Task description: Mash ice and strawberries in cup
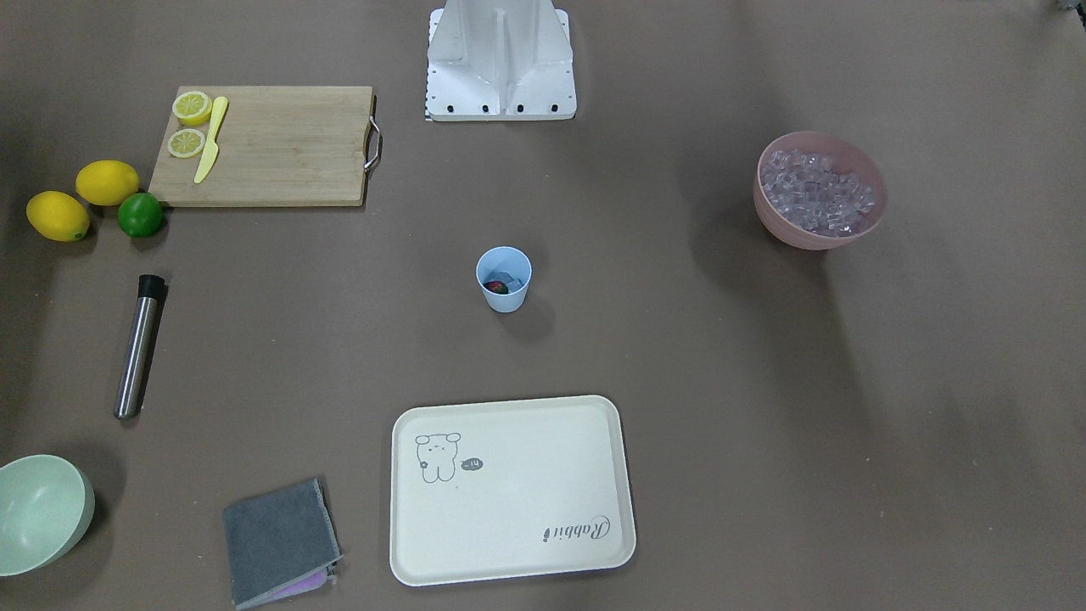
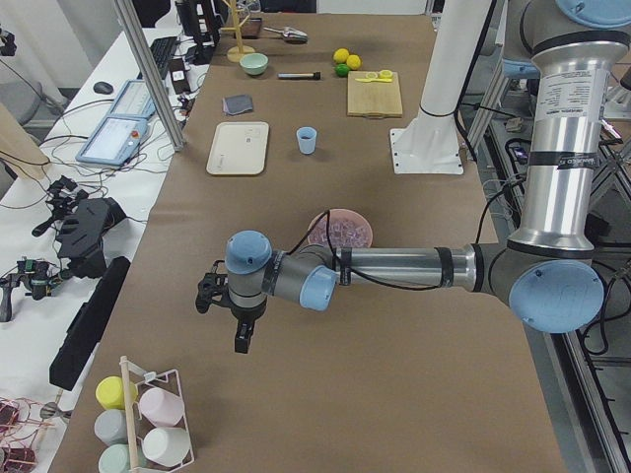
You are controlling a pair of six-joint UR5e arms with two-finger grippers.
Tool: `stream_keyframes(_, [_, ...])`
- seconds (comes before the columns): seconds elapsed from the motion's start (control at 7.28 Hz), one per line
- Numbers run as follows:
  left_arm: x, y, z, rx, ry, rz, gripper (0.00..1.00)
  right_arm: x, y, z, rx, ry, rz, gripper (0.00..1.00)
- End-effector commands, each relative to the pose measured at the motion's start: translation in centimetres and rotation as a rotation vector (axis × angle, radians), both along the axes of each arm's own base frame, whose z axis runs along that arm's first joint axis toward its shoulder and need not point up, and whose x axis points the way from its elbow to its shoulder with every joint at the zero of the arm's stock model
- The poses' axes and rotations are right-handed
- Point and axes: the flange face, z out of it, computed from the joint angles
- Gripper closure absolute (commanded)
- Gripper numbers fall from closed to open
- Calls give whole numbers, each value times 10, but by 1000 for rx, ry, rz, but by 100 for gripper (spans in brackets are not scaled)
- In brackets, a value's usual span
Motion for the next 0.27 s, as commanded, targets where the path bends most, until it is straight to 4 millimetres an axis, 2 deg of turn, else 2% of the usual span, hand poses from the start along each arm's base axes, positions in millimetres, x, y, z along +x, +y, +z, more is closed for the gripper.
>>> stream_keyframes(0.0, [0,0,0,-1,-1,-1,2,0,0,-1,1,1,1,0])
stream_keyframes(0.14, [0,-1,-1,0,-1,-1,2,0,-1,-2,4,1,1,0])
